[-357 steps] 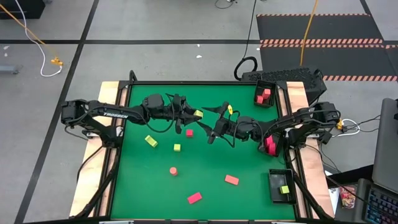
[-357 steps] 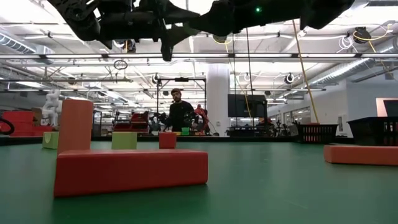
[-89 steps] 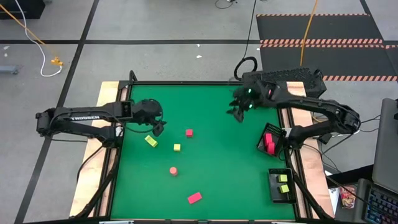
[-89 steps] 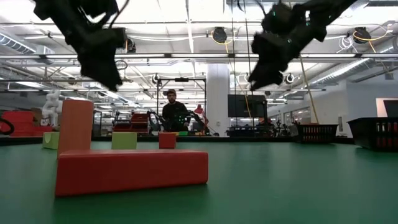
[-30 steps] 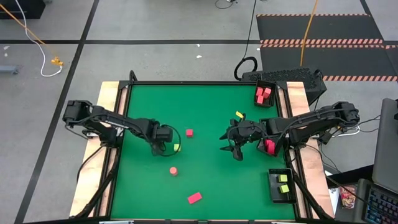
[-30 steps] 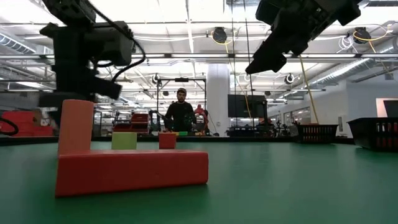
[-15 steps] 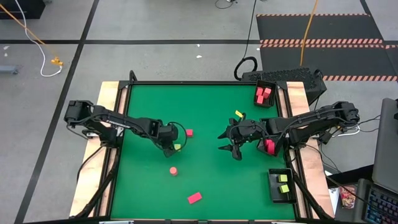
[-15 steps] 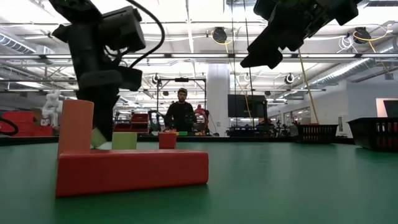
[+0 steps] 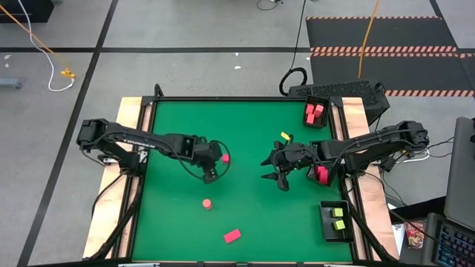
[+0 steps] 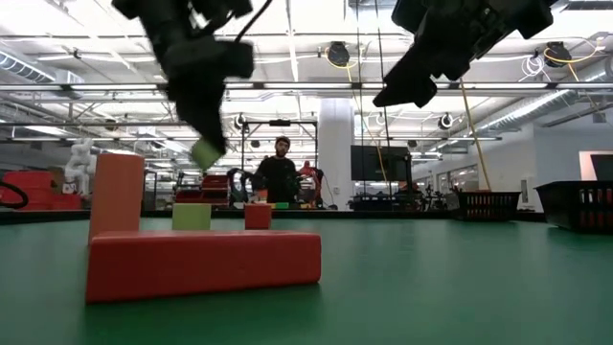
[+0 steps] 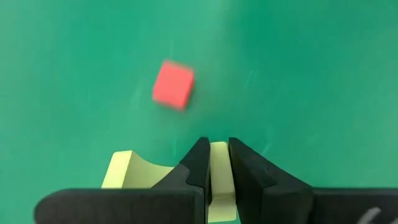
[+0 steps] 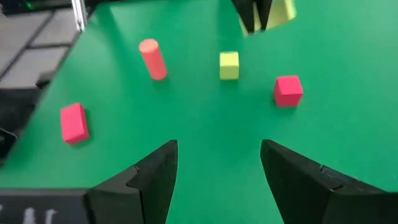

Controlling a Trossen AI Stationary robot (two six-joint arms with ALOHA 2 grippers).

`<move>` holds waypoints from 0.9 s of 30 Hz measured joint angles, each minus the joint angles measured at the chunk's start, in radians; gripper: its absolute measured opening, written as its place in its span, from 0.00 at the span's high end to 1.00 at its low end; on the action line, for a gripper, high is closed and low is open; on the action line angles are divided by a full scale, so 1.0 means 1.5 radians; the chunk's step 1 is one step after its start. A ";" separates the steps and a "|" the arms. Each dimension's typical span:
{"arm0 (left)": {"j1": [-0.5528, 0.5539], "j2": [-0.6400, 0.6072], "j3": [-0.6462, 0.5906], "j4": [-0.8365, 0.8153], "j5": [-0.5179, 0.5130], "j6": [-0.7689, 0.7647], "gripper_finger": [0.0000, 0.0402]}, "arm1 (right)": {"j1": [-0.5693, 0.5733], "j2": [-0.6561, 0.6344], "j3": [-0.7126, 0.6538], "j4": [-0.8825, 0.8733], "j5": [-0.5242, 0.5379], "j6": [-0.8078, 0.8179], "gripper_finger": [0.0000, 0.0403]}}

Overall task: Sort & place blocks by color
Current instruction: Put the left yellow block into the bottom right black bin

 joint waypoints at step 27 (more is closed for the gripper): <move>0.027 -0.001 0.028 0.549 0.256 -0.028 0.90 | 0.062 0.000 0.000 0.285 0.138 -0.553 0.44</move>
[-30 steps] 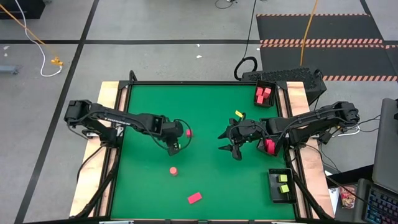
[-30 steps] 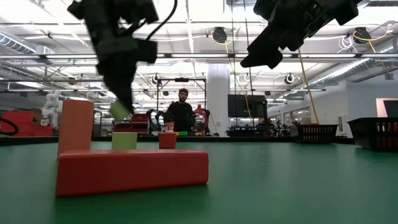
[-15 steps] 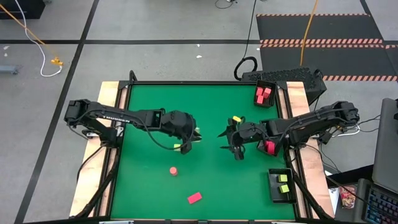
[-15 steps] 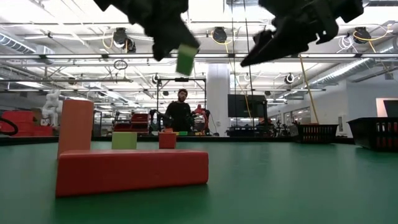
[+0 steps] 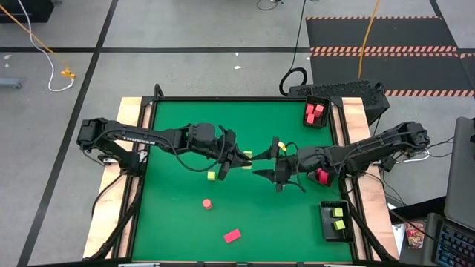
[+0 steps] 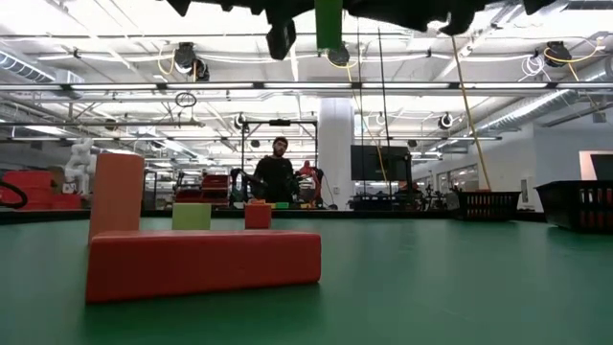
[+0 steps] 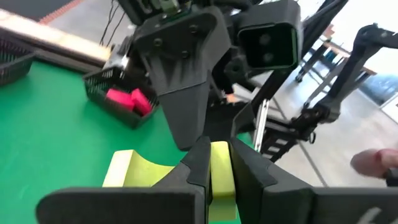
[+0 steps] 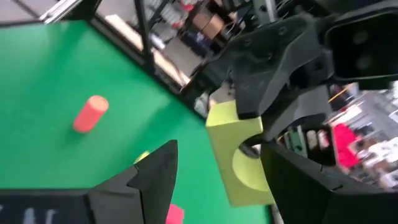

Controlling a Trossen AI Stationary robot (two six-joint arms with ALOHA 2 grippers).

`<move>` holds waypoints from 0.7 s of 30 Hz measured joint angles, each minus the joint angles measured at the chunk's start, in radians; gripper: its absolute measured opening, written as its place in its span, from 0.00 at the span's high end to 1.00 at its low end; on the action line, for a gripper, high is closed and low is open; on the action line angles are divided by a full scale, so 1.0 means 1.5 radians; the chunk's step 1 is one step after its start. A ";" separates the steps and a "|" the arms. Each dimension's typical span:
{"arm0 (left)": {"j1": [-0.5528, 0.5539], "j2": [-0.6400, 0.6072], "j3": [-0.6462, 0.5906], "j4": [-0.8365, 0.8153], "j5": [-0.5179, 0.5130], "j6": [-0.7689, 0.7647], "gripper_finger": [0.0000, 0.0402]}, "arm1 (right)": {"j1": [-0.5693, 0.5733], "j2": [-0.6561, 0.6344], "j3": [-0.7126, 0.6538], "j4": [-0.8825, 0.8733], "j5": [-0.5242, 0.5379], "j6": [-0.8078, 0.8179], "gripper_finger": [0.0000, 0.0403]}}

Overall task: Sort & place blocks by color
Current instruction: Put the left yellow block into the bottom right black bin

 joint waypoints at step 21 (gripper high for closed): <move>-0.002 0.010 -0.001 0.091 0.018 0.000 0.90 | -0.007 0.113 0.000 0.252 -0.014 -0.009 0.58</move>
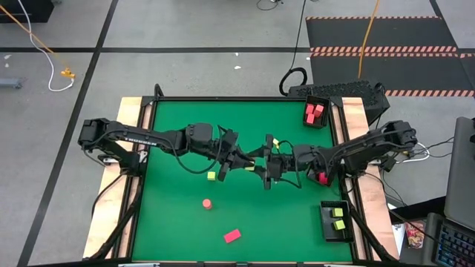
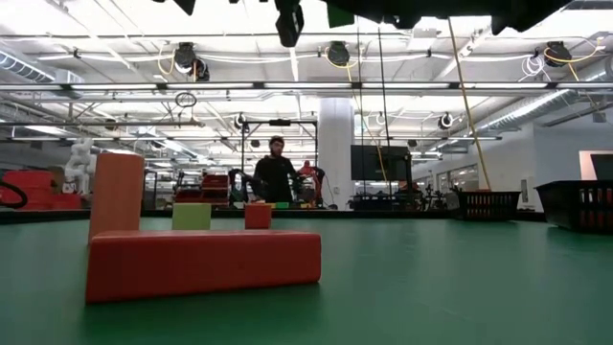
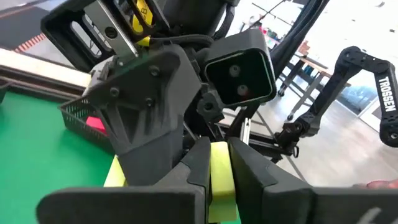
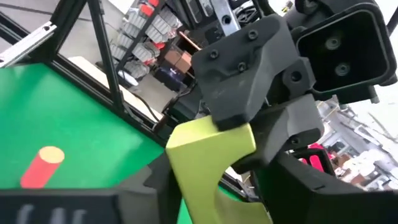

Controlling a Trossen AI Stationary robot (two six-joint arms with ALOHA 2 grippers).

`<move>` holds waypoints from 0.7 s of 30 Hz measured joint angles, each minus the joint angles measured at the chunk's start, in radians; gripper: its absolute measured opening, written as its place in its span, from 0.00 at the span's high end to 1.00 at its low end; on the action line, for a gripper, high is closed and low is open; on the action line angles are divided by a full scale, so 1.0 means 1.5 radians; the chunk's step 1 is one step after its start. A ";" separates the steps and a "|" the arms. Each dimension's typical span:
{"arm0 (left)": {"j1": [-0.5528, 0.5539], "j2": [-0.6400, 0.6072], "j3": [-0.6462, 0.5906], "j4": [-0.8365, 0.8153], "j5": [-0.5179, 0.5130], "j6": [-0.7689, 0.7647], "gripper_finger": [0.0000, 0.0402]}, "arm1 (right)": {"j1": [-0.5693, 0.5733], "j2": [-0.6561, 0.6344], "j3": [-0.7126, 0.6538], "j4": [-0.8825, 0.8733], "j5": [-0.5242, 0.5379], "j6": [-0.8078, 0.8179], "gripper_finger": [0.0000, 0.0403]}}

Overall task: Sort & place blocks by color
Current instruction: Put the left yellow block into the bottom right black bin

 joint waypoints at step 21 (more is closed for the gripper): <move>0.004 -0.001 0.001 -0.030 -0.015 0.011 0.86 | 0.015 0.005 0.000 -0.041 0.071 0.025 0.90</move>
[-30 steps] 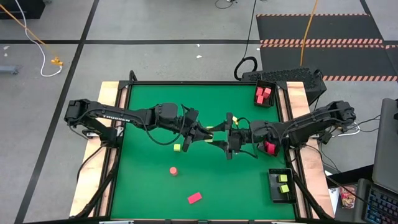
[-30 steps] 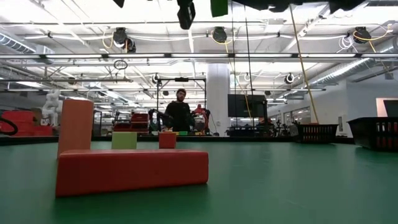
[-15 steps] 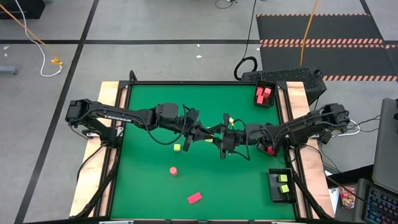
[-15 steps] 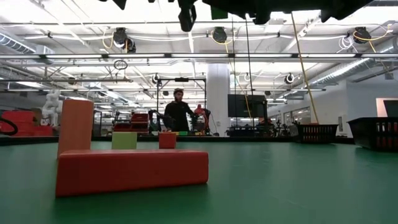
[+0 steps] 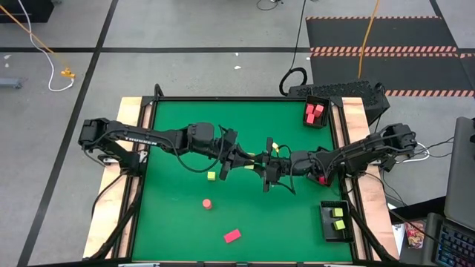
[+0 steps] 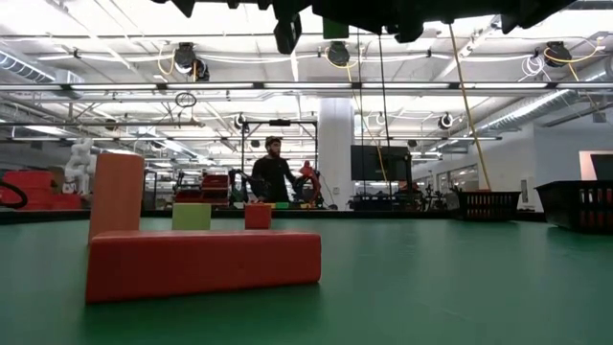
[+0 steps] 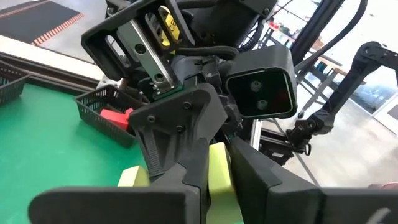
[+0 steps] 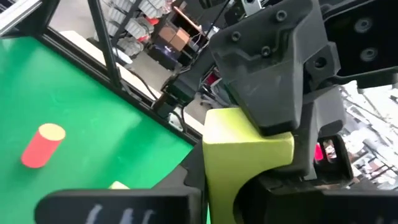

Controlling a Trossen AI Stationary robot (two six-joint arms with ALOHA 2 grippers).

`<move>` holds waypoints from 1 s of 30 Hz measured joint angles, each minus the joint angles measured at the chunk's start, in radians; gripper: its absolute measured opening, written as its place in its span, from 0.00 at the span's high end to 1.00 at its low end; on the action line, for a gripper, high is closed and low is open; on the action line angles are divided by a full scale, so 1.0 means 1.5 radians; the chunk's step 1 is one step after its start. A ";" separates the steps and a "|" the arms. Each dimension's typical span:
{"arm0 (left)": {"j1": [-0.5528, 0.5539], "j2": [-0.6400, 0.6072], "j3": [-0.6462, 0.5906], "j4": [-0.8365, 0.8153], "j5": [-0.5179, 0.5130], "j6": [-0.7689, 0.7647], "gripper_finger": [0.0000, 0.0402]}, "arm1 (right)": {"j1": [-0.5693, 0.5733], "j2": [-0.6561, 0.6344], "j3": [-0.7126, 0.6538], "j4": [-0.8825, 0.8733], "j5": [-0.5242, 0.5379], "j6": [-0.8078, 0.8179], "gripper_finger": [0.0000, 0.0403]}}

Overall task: Sort & place blocks by color
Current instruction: Put the left yellow block into the bottom right black bin

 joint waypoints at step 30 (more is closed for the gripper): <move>0.022 -0.105 0.000 -0.355 -0.122 0.196 0.63 | 0.067 -0.197 0.000 -0.686 -0.222 0.715 0.90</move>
